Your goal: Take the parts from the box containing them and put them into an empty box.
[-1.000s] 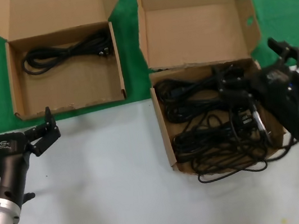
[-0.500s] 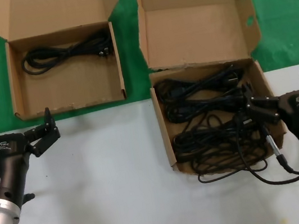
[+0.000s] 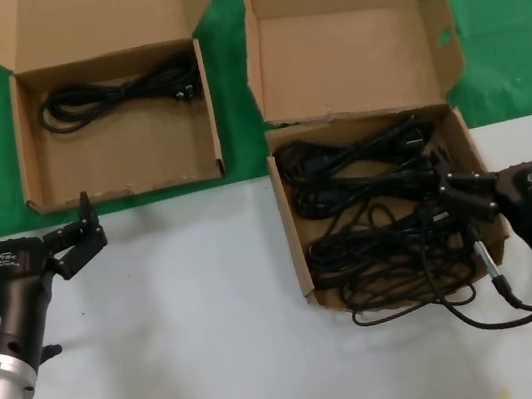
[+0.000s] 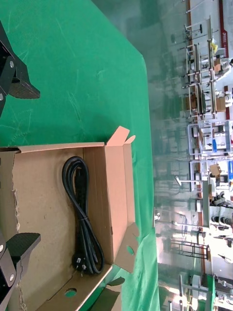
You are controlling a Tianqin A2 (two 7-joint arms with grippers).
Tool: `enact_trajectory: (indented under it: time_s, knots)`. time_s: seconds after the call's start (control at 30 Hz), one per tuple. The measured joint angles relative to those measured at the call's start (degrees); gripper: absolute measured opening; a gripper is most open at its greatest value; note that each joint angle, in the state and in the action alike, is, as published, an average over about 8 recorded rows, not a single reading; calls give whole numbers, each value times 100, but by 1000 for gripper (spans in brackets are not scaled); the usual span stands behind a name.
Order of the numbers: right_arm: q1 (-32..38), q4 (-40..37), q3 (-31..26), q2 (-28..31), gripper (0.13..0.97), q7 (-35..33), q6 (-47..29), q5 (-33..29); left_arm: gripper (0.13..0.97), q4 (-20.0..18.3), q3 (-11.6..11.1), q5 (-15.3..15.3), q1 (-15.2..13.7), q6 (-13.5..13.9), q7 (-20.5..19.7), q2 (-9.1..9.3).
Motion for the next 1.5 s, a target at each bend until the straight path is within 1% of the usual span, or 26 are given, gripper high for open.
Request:
enact_trajectory:
  time_s: [1.5]
  knots:
    - [0,0,0,0,966,0,0,0,966,0,0,0,0,0,0,0]
